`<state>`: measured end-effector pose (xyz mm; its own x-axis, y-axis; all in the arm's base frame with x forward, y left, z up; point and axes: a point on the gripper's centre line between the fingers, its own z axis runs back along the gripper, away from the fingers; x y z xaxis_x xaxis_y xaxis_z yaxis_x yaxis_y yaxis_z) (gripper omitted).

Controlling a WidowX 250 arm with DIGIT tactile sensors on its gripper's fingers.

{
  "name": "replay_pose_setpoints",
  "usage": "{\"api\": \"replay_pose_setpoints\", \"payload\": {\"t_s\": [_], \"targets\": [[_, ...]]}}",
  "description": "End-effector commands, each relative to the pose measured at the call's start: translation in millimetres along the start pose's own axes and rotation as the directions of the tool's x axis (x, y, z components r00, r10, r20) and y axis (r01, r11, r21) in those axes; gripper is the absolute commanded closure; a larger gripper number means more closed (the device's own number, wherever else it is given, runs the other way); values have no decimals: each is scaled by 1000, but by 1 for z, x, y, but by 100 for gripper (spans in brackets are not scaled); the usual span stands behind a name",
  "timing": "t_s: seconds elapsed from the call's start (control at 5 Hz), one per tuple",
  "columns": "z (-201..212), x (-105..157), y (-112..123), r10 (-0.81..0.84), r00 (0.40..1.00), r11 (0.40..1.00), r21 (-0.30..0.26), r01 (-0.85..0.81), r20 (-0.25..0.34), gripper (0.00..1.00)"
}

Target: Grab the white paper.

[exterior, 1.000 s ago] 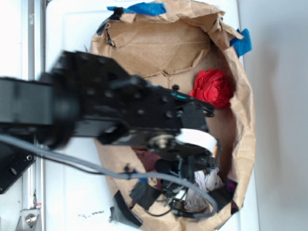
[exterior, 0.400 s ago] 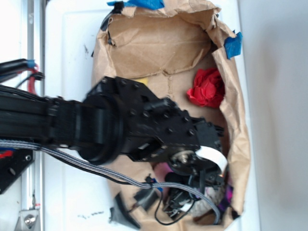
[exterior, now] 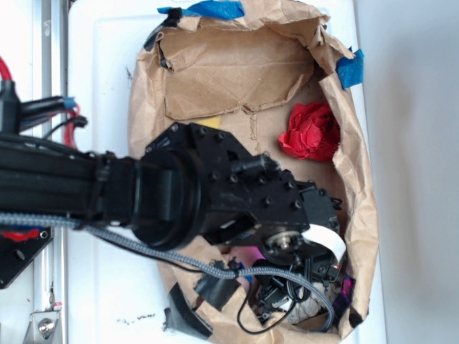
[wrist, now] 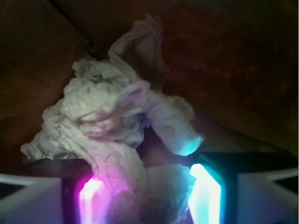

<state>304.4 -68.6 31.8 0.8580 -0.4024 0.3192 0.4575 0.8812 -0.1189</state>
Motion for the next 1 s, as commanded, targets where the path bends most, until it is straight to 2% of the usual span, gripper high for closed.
{"api": "replay_pose_setpoints", "payload": {"t_s": [0.0,0.2,0.4,0.6,0.8], "targets": [[66,0,17,93,991,993,59,-99,96,100],[103,-12,33,256,965,962,82,-260,56,100],[127,-20,34,282,959,950,152,-273,-41,100],[147,-27,34,384,914,915,182,-359,-131,100],[161,-32,34,424,897,894,213,-393,-125,100]]}}
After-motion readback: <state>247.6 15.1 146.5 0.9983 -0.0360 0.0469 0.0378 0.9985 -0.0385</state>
